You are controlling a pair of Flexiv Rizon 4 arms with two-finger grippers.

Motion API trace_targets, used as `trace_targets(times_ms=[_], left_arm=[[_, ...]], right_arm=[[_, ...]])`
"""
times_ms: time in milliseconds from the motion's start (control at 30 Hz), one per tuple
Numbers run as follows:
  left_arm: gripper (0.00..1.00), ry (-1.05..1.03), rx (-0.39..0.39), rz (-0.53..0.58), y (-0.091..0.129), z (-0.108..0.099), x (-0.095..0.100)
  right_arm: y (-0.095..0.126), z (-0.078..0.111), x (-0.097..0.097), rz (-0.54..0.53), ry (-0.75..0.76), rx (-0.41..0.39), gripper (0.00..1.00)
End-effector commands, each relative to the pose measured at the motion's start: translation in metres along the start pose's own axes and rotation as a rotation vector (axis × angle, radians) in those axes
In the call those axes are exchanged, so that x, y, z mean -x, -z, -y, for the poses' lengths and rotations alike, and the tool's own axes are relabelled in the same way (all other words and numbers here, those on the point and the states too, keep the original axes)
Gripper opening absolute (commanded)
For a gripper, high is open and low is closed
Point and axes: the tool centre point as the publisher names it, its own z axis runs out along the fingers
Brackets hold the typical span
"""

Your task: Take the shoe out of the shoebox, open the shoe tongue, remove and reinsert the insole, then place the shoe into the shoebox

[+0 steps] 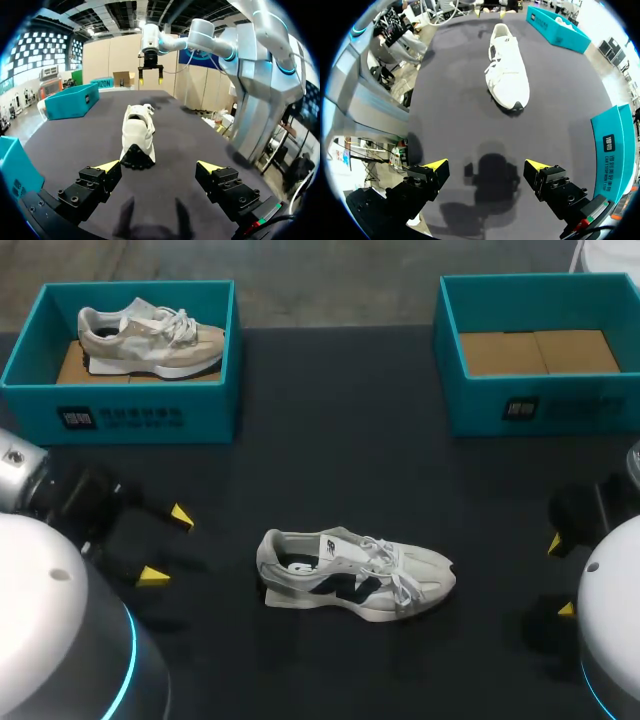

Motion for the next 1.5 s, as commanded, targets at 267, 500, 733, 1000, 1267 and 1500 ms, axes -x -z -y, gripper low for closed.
trace_targets(times_ms=[267,500,733,1000,1267,1500], left_arm=[[1.0,0.004,-0.047,0.033,-0.01,-0.015,-0.003],[1.0,0.014,-0.089,-0.001,-0.011,-0.023,-0.003],[1.0,0.014,-0.089,-0.001,-0.011,-0.023,-0.003],[1.0,0.078,-0.131,0.036,-0.017,-0.03,-0.002],[1.0,0.101,-0.207,0.046,-0.027,-0.042,0.003],[1.0,0.097,-0.217,0.052,-0.039,-0.043,0.01]], right_arm=[[-0.001,0.0,-0.002,0.003,0.0,-0.002,1.0],[-0.001,0.0,-0.002,0.003,0.0,-0.002,1.0],[-0.001,0.0,-0.002,0.003,0.0,-0.002,1.0],[-0.001,0.0,-0.002,0.003,0.0,-0.002,1.0],[-0.001,0.0,-0.002,0.003,0.0,-0.002,1.0],[-0.001,0.0,-0.002,0.003,0.0,-0.002,1.0]])
